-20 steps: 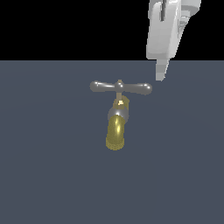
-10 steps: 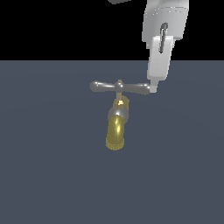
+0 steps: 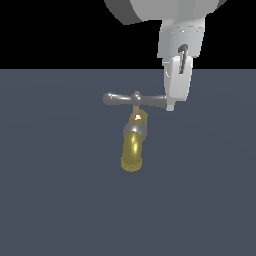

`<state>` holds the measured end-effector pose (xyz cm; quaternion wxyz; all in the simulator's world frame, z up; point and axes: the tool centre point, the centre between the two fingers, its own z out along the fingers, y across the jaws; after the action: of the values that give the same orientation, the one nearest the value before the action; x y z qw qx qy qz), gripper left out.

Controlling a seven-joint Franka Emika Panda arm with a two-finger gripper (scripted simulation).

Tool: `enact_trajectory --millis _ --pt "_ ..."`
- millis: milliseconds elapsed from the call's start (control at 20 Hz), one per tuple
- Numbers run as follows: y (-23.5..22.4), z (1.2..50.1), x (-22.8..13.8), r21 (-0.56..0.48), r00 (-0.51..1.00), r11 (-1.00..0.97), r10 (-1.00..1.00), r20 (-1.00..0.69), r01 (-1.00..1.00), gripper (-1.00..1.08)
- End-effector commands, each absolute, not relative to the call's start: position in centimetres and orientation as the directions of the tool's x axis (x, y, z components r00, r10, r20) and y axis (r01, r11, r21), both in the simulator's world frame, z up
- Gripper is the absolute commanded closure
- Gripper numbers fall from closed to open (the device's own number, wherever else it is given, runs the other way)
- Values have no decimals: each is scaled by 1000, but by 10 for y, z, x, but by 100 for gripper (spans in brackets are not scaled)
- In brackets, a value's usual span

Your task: Turn on the faucet by rotating a designated handle.

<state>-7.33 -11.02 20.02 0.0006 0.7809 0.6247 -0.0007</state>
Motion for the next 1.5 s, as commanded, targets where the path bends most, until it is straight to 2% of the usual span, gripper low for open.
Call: enact_trajectory --millis 0,400,1450 --pt "-110 198 -71 0 207 -207 978 -1 978 108" --pt "-109 197 -70 0 202 -202 979 0 979 108" --pt "-128 197 -15 0 201 -201 980 0 980 108"
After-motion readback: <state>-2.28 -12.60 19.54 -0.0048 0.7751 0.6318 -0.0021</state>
